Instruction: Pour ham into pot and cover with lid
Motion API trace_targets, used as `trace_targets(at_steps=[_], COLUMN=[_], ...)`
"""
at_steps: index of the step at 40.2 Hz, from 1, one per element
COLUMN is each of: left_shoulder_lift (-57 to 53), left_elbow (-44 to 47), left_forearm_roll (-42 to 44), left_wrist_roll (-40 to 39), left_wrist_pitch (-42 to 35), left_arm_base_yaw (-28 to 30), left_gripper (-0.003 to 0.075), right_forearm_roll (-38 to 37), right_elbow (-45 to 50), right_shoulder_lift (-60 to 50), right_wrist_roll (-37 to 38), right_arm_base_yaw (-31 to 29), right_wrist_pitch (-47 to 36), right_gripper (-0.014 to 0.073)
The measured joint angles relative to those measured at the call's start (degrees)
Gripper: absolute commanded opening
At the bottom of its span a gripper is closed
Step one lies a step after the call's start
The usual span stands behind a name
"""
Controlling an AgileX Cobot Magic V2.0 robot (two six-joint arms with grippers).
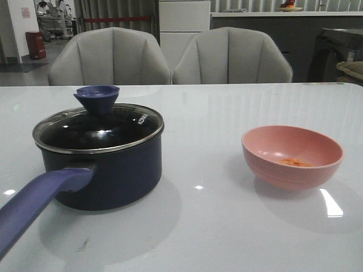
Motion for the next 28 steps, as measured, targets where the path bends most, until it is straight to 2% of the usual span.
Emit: trace_targets(at_steps=[3,7,20,28], left_shoulder_lift=[0.00,0.00,7.55,10.74], left_elbow=[-0.12,-2.21,-18.23,-20.26], left_forearm_roll=[-1.53,-4.29,-5.15,-5.15], left_wrist_roll=[0.00,0.00,0.00,0.00], left_wrist_pitch=[-2.11,0.34,26.01,31.56], left_arm_base_yaw=[0.00,0.00,0.00,0.00], left_gripper=[0.0113,0.0113,0.0113,0.0113], right_forearm_roll=[0.00,0.00,0.00,0.00], right_elbow=[0.00,0.00,0.00,0.00], right_shoulder_lift=[0.00,0.00,0.00,0.00], right_wrist_roll=[0.00,0.00,0.00,0.00], right_arm_base_yaw=[0.00,0.00,0.00,0.00], right_wrist_pitch=[0.00,0.00,0.00,0.00], right_gripper=[0.0161,0.0161,0.0161,0.0161])
